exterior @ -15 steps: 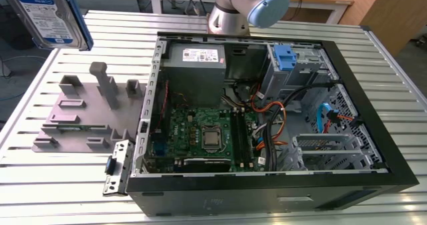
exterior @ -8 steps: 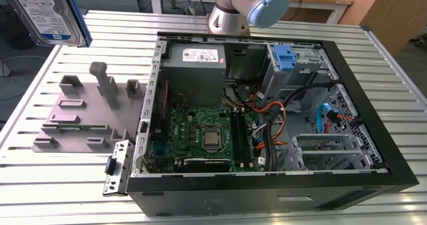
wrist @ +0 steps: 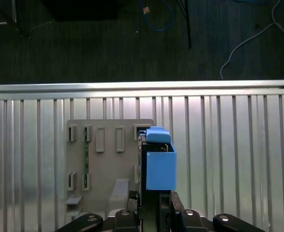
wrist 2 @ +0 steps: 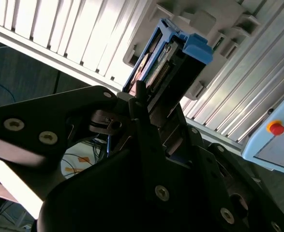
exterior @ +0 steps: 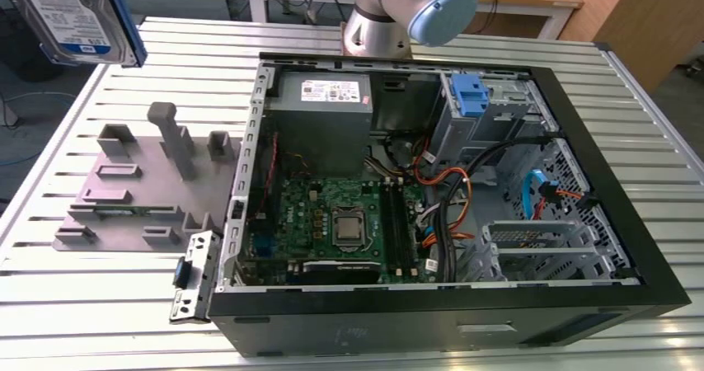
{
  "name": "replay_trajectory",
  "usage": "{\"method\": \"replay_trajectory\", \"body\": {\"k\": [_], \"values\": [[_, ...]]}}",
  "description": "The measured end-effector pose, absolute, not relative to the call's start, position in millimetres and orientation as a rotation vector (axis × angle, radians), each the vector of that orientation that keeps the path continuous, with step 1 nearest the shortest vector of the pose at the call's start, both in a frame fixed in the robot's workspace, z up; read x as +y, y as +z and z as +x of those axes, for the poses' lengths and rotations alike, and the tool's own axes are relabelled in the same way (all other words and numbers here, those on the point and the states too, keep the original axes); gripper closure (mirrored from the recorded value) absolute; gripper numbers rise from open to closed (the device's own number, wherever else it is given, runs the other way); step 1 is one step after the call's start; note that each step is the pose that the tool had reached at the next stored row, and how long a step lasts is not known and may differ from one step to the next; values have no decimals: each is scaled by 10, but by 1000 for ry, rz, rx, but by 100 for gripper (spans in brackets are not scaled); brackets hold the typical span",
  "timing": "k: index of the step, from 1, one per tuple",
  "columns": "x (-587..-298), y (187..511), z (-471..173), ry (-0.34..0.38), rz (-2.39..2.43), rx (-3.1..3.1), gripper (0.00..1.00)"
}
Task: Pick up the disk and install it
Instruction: 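Pick up the disk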
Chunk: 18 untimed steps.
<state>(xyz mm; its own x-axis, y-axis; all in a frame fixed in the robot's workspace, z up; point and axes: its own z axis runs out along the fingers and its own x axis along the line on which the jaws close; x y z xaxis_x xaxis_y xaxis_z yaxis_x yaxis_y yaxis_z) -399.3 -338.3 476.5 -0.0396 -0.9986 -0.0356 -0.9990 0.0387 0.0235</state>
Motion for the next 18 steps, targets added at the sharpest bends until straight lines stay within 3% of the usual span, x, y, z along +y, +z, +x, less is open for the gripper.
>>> {"method": "replay_trajectory", "body": {"k": [18], "values": [[-3381, 4937, -3993, 63, -2171, 2258, 65]]}}
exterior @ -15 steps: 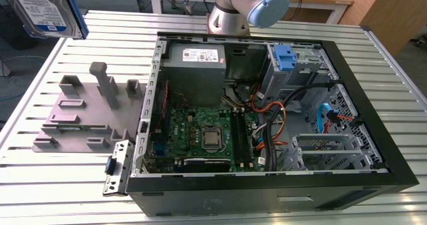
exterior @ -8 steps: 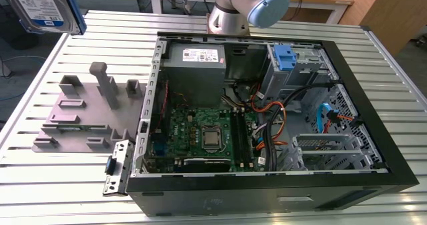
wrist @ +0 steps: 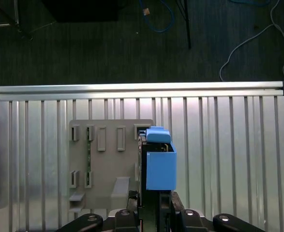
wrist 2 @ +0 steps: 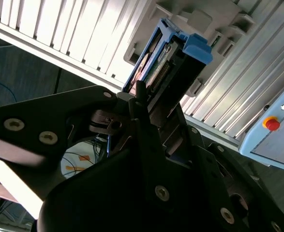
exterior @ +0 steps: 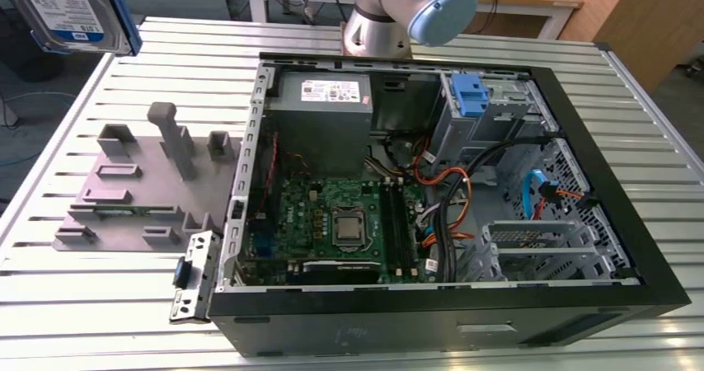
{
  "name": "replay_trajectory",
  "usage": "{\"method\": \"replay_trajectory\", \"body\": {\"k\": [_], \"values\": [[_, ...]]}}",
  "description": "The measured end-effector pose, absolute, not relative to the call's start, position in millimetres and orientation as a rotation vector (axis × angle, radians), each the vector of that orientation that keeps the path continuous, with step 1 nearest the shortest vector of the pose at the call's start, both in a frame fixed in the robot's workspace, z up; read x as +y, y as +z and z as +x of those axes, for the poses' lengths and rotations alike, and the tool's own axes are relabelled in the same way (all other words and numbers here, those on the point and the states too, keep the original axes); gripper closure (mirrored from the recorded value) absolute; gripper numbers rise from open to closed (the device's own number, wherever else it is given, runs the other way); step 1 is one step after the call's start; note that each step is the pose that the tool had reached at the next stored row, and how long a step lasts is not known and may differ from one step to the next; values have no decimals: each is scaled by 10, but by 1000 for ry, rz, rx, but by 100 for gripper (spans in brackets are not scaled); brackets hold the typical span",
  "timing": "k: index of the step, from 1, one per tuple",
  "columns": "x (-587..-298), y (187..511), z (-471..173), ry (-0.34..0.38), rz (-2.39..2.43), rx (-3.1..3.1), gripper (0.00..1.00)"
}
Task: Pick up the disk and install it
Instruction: 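Pick up the disk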
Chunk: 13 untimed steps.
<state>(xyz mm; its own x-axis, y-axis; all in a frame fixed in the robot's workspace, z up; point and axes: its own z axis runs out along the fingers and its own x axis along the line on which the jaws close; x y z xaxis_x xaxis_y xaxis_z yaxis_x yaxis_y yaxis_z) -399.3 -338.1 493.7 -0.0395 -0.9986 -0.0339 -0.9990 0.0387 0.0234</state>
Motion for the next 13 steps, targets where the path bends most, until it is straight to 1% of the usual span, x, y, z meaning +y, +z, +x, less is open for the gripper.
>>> {"method": "replay_trajectory", "body": {"k": [6, 13], "values": [[-3381, 4956, -3992, 63, -2171, 2258, 65], [-3380, 5062, -3992, 63, -2171, 2258, 65]]}}
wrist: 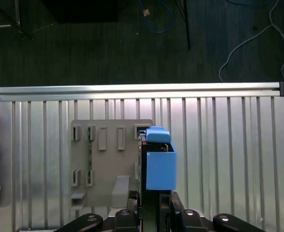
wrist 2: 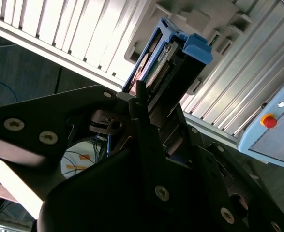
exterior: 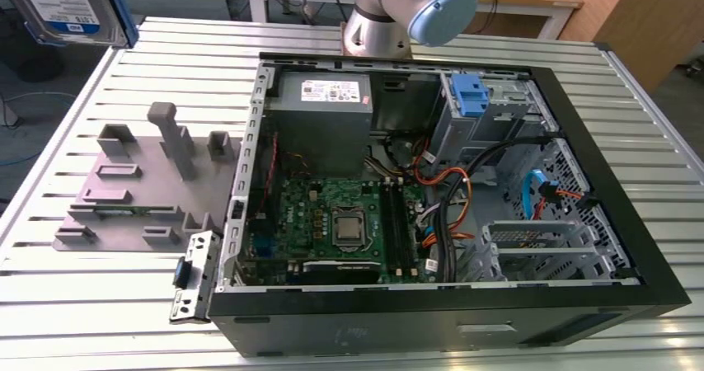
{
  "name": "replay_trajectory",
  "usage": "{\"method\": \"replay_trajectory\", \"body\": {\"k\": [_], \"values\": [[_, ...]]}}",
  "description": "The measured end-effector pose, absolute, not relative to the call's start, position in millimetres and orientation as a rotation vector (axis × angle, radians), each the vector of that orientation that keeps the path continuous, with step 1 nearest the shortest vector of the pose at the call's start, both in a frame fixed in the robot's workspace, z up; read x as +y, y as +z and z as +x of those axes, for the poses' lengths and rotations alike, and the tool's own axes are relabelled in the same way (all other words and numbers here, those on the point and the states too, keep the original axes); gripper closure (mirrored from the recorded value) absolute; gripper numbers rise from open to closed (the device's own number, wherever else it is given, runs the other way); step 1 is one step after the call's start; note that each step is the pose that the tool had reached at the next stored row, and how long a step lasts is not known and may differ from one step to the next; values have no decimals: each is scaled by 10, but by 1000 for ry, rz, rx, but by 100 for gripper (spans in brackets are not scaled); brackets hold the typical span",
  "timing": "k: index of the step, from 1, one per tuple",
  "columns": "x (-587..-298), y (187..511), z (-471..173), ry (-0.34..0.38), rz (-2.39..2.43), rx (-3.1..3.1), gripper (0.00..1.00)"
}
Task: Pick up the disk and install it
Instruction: 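Pick up the disk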
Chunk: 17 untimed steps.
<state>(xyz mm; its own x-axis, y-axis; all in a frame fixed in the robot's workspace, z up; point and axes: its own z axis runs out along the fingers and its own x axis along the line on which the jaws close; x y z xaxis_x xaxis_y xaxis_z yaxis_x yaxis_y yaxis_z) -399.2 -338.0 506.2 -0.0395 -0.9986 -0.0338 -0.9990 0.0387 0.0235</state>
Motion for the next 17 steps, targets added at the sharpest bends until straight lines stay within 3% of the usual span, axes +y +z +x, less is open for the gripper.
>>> {"method": "replay_trajectory", "body": {"k": [17], "values": [[-3378, 5191, -3993, 62, -2172, 2259, 65]]}}
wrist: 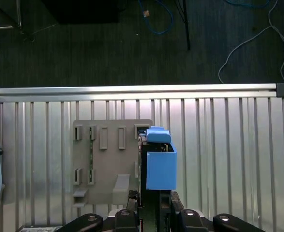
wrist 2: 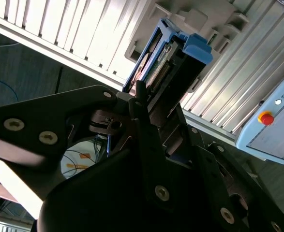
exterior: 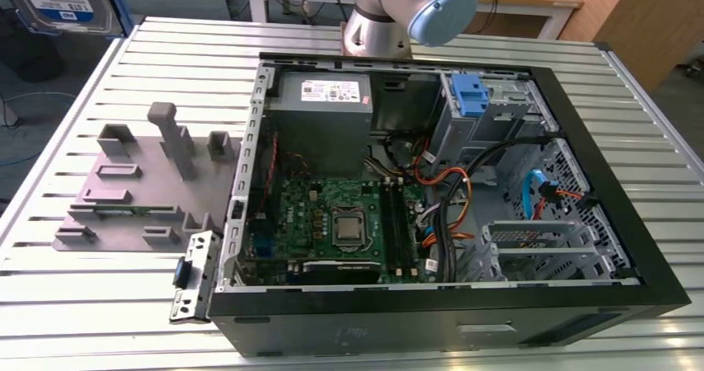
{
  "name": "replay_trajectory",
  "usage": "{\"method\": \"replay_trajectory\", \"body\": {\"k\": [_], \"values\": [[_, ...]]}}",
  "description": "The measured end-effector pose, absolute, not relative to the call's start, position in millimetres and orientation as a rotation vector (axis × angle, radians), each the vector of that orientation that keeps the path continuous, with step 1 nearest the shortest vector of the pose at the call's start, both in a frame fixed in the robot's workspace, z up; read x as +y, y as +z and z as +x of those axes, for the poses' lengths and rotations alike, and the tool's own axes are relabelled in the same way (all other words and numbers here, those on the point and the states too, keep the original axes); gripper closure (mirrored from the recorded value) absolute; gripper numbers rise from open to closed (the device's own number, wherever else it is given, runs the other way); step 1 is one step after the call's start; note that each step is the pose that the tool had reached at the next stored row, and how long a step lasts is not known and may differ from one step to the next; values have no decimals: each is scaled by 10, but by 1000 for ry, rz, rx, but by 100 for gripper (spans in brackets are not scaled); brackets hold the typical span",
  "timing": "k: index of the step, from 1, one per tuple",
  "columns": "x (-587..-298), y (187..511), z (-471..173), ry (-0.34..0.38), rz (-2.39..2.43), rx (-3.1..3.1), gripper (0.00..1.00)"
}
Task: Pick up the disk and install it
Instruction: 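Pick up the disk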
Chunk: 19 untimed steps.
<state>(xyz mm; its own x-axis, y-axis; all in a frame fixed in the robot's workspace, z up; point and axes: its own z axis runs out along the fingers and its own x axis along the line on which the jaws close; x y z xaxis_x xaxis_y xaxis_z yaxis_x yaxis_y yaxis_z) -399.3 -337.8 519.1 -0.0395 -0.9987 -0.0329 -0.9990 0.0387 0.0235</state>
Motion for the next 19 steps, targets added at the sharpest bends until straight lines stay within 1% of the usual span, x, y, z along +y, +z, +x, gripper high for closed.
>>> {"method": "replay_trajectory", "body": {"k": [19], "values": [[-3378, 5228, -3993, 62, -2172, 2259, 65]]}}
